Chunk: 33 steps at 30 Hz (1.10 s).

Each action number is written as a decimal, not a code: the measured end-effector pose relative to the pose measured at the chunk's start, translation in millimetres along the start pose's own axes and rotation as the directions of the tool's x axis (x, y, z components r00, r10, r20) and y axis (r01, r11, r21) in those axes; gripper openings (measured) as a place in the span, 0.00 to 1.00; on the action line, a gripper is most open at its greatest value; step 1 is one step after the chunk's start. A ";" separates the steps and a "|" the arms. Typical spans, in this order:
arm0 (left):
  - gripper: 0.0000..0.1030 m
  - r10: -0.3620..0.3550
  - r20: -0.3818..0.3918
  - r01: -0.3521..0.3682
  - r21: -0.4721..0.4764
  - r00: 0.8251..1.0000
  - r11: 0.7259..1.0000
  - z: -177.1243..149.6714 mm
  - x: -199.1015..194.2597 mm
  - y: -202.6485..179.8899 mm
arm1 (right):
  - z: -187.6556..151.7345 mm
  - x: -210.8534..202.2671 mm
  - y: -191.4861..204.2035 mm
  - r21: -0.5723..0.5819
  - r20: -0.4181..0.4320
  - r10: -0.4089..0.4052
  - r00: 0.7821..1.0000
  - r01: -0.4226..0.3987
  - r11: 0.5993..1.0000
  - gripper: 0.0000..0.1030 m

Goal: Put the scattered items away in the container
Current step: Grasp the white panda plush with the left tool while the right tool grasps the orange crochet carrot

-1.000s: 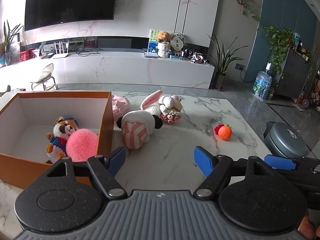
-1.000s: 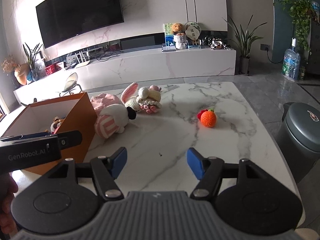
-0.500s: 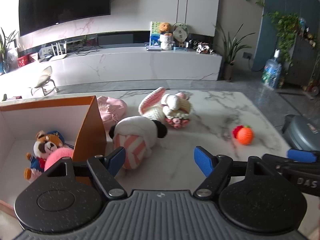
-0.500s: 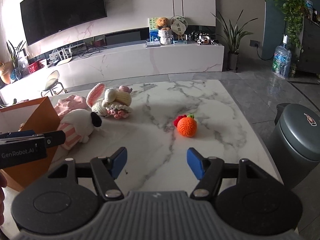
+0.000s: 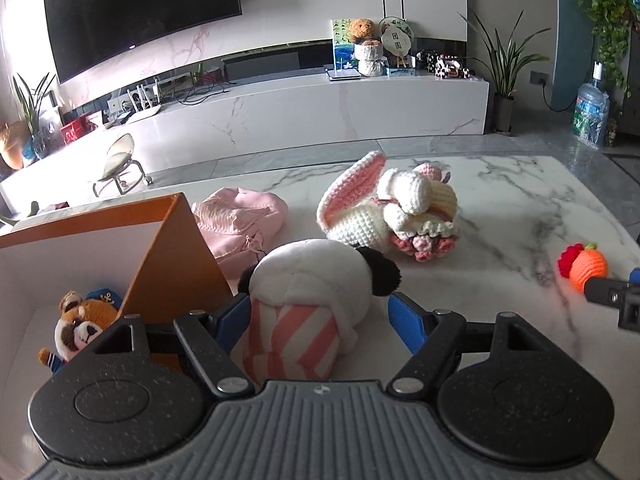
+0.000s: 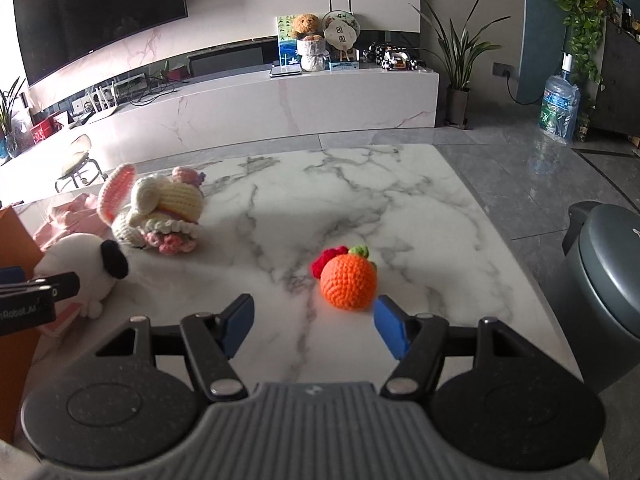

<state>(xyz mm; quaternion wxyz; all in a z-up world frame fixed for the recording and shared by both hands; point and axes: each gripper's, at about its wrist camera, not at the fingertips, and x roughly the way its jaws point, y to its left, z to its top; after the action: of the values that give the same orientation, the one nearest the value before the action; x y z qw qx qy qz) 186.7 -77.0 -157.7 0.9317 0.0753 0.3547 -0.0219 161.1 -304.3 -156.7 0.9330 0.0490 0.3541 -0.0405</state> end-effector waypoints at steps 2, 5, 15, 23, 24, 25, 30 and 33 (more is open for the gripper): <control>0.87 0.018 0.005 -0.018 0.013 1.000 1.000 -0.8 5.2 -2.7 | 3.1 12.5 -2.6 -0.001 -0.002 -0.007 1.000 0.007 1.000 0.67; 0.87 0.040 0.029 -0.041 0.039 0.999 0.998 -0.5 9.7 -6.8 | 6.7 26.4 -6.5 -0.003 0.002 -0.022 1.000 0.022 1.000 0.67; 0.91 0.107 0.040 -0.111 0.093 0.993 0.990 0.7 28.6 -21.3 | 4.2 52.7 -11.9 -0.007 -0.016 -0.022 1.000 0.022 1.000 0.60; 0.88 0.112 0.038 -0.115 0.088 0.993 0.989 1.4 33.0 -23.2 | -0.9 56.2 -10.1 -0.041 -0.016 -0.036 0.999 0.035 0.999 0.43; 0.85 0.107 0.034 -0.109 0.085 0.994 0.990 2.0 32.5 -22.5 | -1.4 55.9 -9.4 -0.047 -0.016 -0.035 0.999 0.034 0.998 0.43; 0.84 0.102 0.030 -0.104 0.085 0.994 0.991 2.7 32.0 -21.8 | -1.8 55.5 -8.6 -0.052 -0.016 -0.033 0.999 0.032 0.998 0.43; 0.70 0.080 0.026 -0.082 0.087 0.996 0.993 2.4 25.0 -21.0 | -3.9 49.7 -2.0 -0.063 -0.024 0.002 1.000 -0.003 0.998 0.43; 0.65 0.056 0.015 -0.058 0.094 0.998 0.994 1.6 18.9 -21.2 | -5.7 42.9 3.7 -0.080 -0.024 0.013 1.000 -0.015 0.997 0.43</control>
<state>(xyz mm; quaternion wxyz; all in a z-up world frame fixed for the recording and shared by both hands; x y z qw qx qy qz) 199.9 -98.0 -171.7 0.9296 0.1291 0.3450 -0.0124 189.7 -301.7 -189.2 0.9303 0.0145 0.3660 -0.0189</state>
